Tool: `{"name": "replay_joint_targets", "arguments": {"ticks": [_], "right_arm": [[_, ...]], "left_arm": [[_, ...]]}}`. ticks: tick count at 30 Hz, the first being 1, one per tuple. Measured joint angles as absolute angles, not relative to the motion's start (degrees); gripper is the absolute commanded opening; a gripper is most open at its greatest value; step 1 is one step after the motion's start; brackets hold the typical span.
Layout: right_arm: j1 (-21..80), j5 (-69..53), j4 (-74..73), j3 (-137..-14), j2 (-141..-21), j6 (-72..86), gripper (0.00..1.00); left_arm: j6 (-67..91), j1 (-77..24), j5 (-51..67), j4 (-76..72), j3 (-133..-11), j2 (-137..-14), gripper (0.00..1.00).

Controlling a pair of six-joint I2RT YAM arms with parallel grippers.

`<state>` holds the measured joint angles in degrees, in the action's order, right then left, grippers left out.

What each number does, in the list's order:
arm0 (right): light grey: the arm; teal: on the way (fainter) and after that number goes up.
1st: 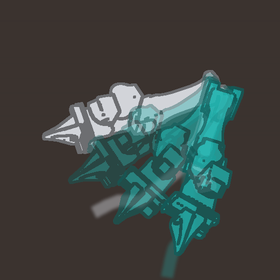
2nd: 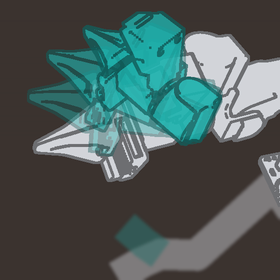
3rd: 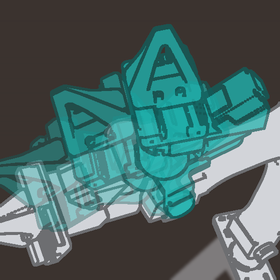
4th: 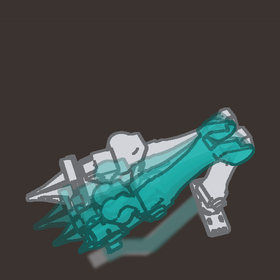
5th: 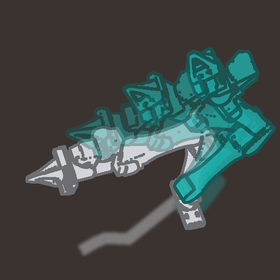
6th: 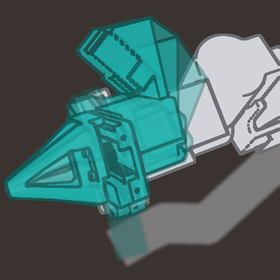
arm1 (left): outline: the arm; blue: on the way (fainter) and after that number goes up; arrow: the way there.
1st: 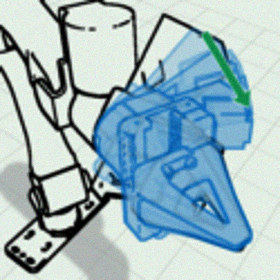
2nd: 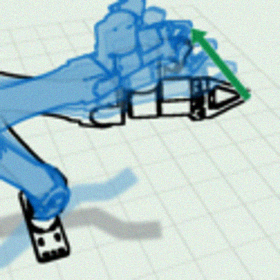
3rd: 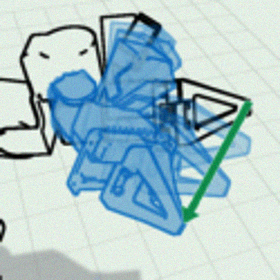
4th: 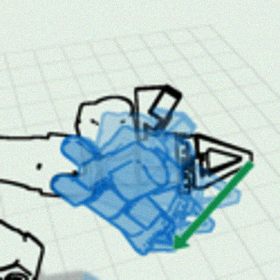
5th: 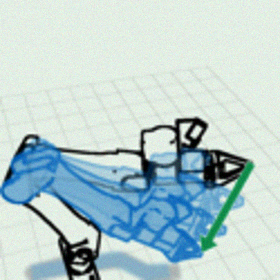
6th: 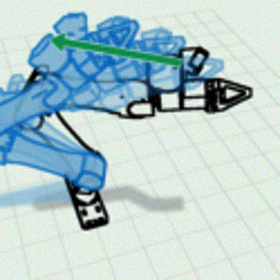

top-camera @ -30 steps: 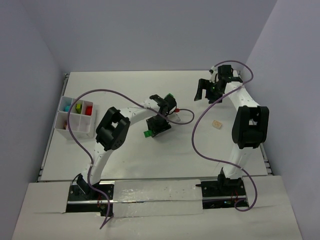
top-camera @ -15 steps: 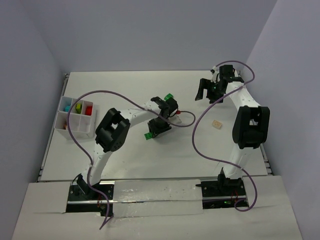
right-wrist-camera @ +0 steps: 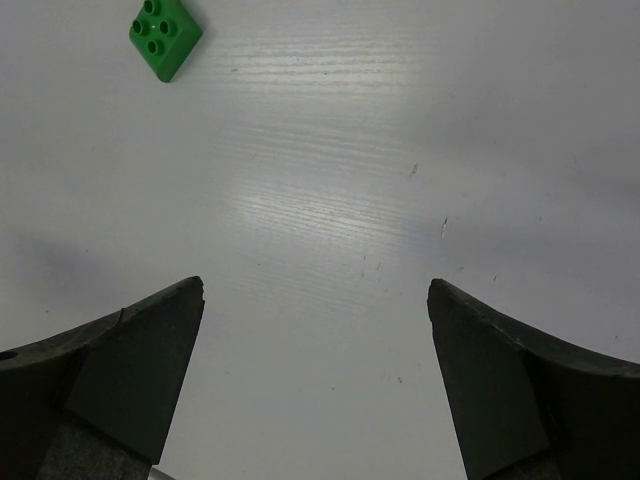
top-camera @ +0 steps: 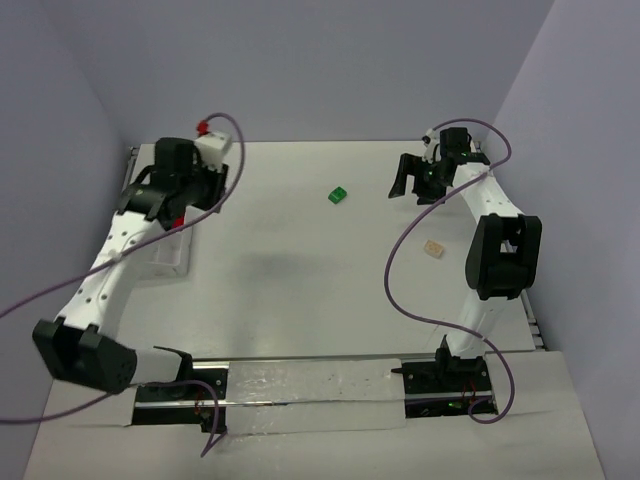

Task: Sort the legos into containers by color

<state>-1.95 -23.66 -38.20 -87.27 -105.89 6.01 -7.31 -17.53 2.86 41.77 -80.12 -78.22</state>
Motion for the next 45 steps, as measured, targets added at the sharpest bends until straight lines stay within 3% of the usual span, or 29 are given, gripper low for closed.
{"name": "replay_joint_targets", "arguments": {"ticks": [4,13,24,32,39,45], "right_arm": [[-1.32,-23.67,-38.16,-87.77,-105.89,6.5,1.0],[1.6,-23.68,-38.19,-87.85,-105.89,6.76,1.0],[2.11,-23.6,-38.19,-87.87,-105.91,6.76,1.0],[2.4,-23.34,-38.67,-90.21,-106.35,6.74,1.0],[5.39,-20.34,-38.83,-95.56,-109.22,5.89,1.0],[11.04,-15.63,-39.4,-101.68,-115.27,7.04,1.0]], "left_arm": [[-6.15,-9.76,-1.38,37.5,-74.03,-72.15,0.0],[-7.8,7.15,-5.68,35.18,-66.08,-75.85,0.0],[-11.23,10.87,-5.54,32.41,-64.02,-79.08,0.01],[-11.22,11.44,-5.7,32.51,-61.49,-80.12,0.19],[-11.18,11.88,-5.81,33.14,-61.47,-80.55,0.55],[-10.63,11.9,-4.95,34.87,-62.94,-80.71,0.65]]}}
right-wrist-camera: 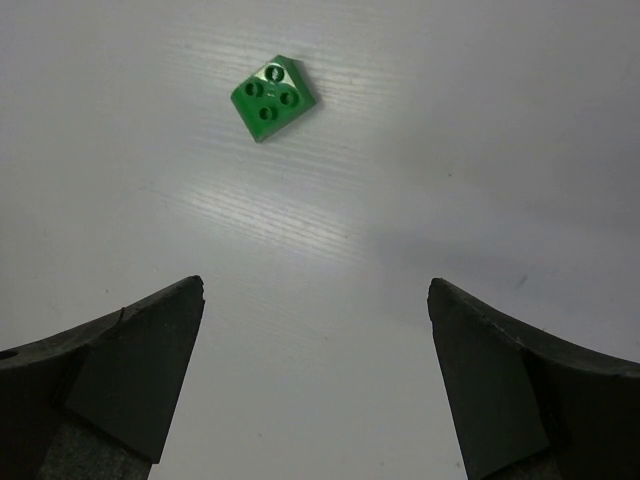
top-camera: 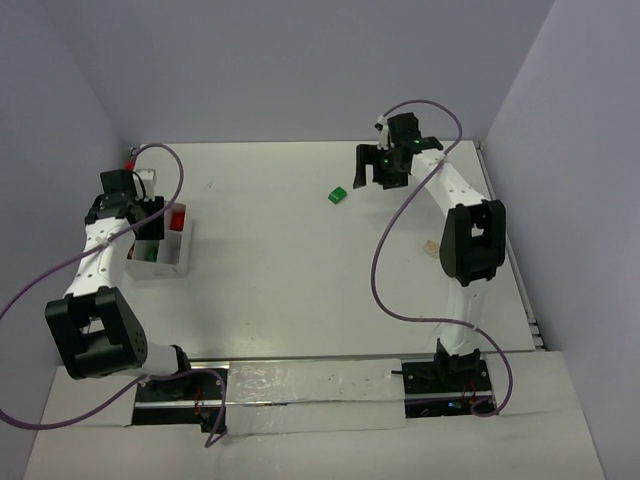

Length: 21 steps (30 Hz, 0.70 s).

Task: Sort the legos into containers by color

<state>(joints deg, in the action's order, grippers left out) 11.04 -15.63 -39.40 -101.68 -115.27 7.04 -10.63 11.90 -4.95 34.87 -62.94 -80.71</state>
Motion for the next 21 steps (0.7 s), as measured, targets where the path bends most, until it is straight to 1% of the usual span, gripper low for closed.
{"name": "replay_joint_targets", "arguments": {"ticks": [1,2,7,13,21], "right_arm": [[12.07,-14.02,-39.52,-102.77,-116.26,8.49,1.0],[12.93,-12.56,-39.55,-103.69,-117.03,9.82,1.0],[18.05,-4.07,-41.58,-110.31,-122.07,17.27,1.0],[22.53,2.57,-43.06,-115.65,-127.76,24.82,1.0],[25.84,11.9,-43.23,-118.15,-133.58,31.85,1.0]], "left_arm": [[-10.46,11.9,-4.67,35.04,-63.51,-80.71,0.74],[-10.29,11.9,-4.48,35.22,-64.13,-80.71,0.76],[-9.19,11.94,-3.62,35.44,-66.59,-80.71,0.77],[-7.69,11.94,-1.98,36.35,-67.88,-80.68,0.78],[-5.1,11.94,0.63,37.4,-71.25,-80.68,0.78]]}}
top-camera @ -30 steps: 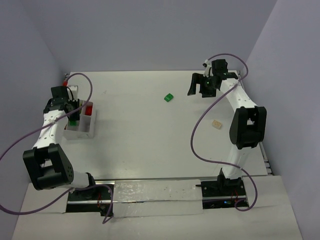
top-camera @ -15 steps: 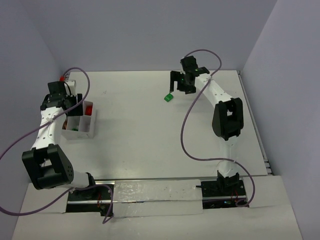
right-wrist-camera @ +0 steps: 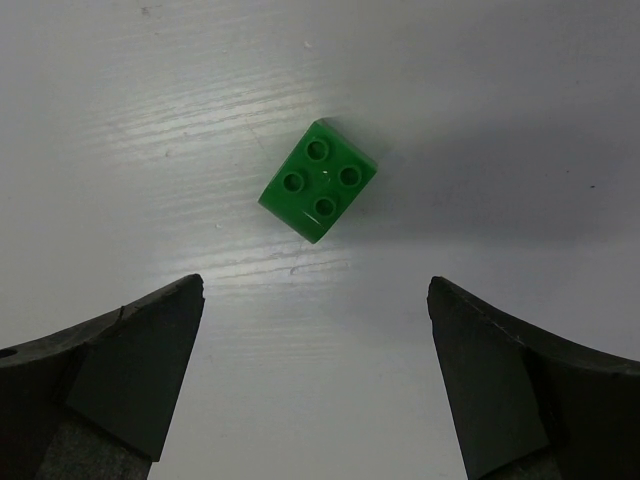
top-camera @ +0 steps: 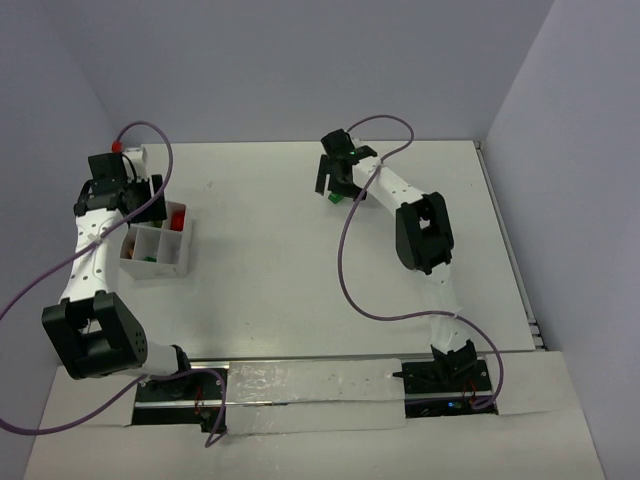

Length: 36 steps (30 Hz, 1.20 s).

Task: Sort the legos into containers by color

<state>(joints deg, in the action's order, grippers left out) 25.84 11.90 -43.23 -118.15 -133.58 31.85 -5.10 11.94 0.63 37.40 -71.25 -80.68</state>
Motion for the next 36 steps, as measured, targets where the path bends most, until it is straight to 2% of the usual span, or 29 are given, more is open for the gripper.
{"name": "replay_joint_targets", "arguments": {"ticks": [17,19,22,24,30,33,34,36], "right_arm": [[26.33,18.68,-40.5,-121.51,-140.63,36.53,1.0],[26.33,18.86,-40.15,-121.54,-140.66,36.63,0.95],[26.33,18.92,-39.9,-121.54,-140.7,36.72,0.79],[26.33,19.06,-39.84,-121.54,-140.7,36.97,0.72],[26.13,19.16,-38.68,-120.43,-140.6,37.63,0.67],[25.72,18.98,-37.65,-119.22,-140.0,37.75,0.61],[25.57,19.04,-37.17,-118.64,-139.76,37.7,0.59],[25.18,19.02,-36.5,-117.21,-139.0,37.61,0.53]], "left_arm": [[-2.1,11.94,4.84,40.09,-76.77,-80.64,0.79],[-2.09,11.94,5.12,40.16,-76.93,-80.58,0.79],[-2.02,11.94,5.57,40.21,-76.97,-80.58,0.79],[-1.92,11.94,5.92,40.4,-76.97,-80.58,0.79],[-1.91,11.94,6.24,40.91,-77.04,-80.58,0.79],[-1.94,11.94,6.27,41.17,-77.18,-80.57,0.79],[-1.96,11.94,6.3,41.29,-77.27,-80.55,0.81],[-2.06,11.94,6.54,41.5,-77.3,-80.45,0.92]]}}
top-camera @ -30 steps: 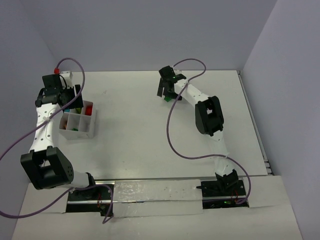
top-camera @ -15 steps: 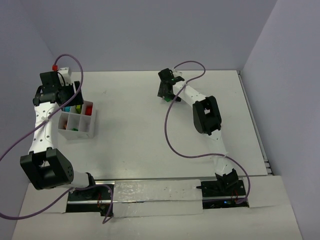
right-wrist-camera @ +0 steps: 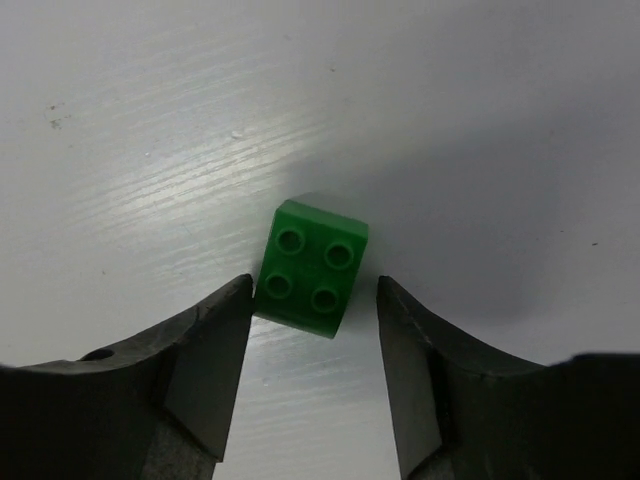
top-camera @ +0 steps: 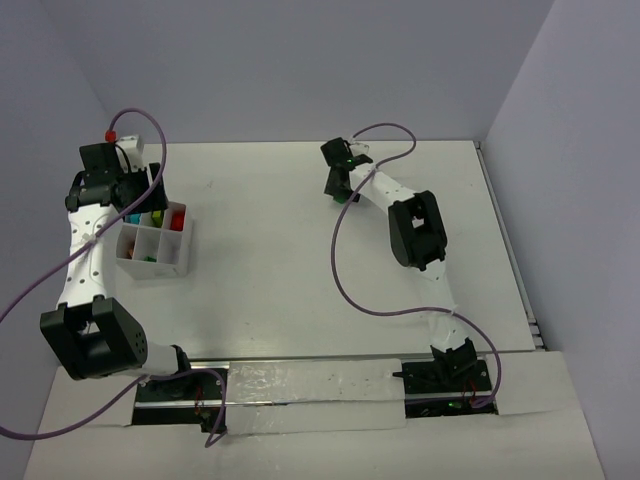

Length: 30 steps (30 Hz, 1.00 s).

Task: Sort the legos into containers by color

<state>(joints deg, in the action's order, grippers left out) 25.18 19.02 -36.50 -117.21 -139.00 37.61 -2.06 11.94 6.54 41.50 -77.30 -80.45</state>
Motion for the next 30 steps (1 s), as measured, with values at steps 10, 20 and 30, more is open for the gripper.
{"name": "replay_joint_targets", "arguments": {"ticks": [10,20,30], "right_arm": [[23.51,17.46,-34.56,-110.81,-135.25,34.25,0.09],[23.56,7.69,-30.27,-95.18,-123.52,22.2,0.0],[27.9,-10.72,-20.97,-84.93,-103.63,9.36,0.0]], "left_arm": [[-3.72,11.94,13.78,42.47,-77.3,-77.96,0.96],[0.02,11.94,28.67,42.76,-75.92,-77.1,0.99],[15.3,11.34,46.76,36.79,-68.49,-75.76,0.91]]}}
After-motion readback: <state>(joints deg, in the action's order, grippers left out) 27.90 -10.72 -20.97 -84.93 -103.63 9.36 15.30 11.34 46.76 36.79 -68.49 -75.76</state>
